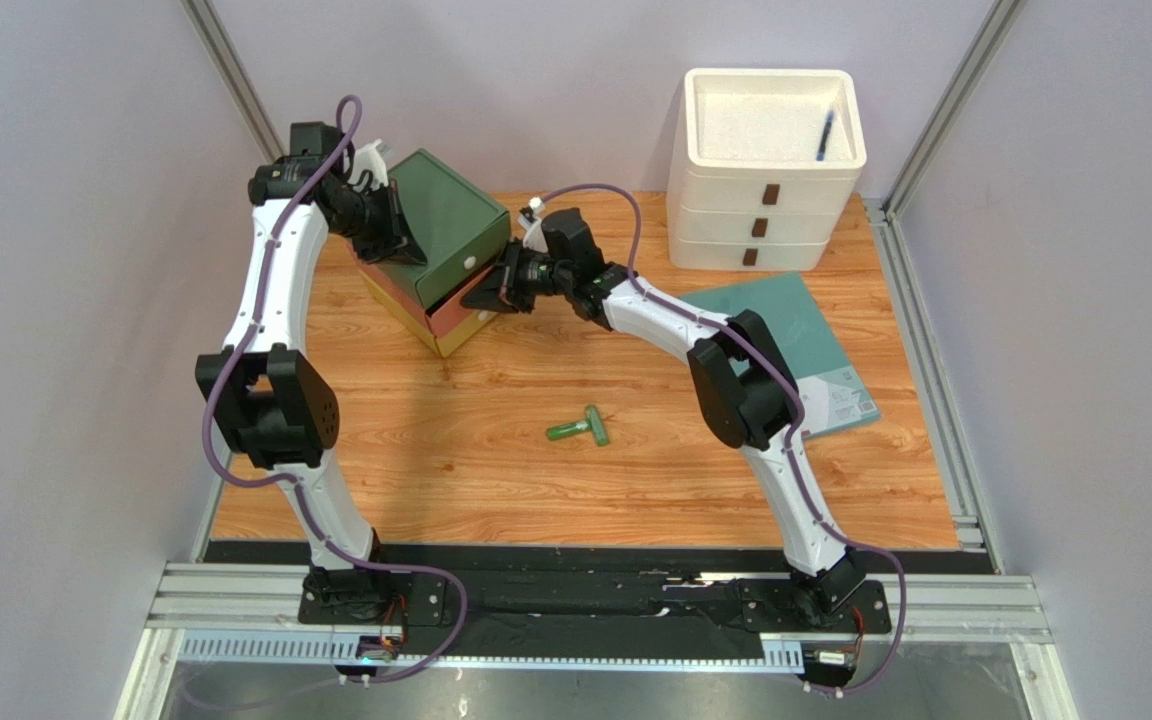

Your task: Organize the makeup

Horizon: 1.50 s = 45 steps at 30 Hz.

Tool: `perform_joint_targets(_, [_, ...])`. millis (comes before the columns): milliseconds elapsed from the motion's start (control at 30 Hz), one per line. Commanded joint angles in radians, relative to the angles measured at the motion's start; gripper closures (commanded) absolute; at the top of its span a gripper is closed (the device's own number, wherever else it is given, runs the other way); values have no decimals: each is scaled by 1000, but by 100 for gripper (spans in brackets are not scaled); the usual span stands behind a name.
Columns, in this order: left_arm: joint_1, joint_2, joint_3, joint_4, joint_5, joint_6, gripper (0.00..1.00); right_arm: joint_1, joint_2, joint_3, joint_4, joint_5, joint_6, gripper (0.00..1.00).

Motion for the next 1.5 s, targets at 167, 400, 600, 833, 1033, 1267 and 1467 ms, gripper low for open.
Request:
perform_joint_targets(167, [-1,83,-55,-147,-128,60,100,3,-23,-20,-5,41,-11,100])
perform_joint_targets(400, [0,78,-64,-155,-130,66,100,4,107,154,-26,61,51,100])
perform_joint_targets(600, [0,70,-73,-155,-136,70,100,3,158,245,-91,78,72,100])
perform_joint_targets(833, [0,73,-67,-147,-124,63,100,-5,75,113,-58,75,65,93])
perform_joint_targets(1033, [0,75,-64,-146,-121,61,100,-30,-20,-172,161,50,141,50])
perform_joint_targets(1267, [0,76,-65,-150,-124,64,100,-39,52,-260,396,17,278,41])
perform_joint_targets(1467, [0,73,-70,-156,-131,70,100,-40,135,-243,546,24,382,41])
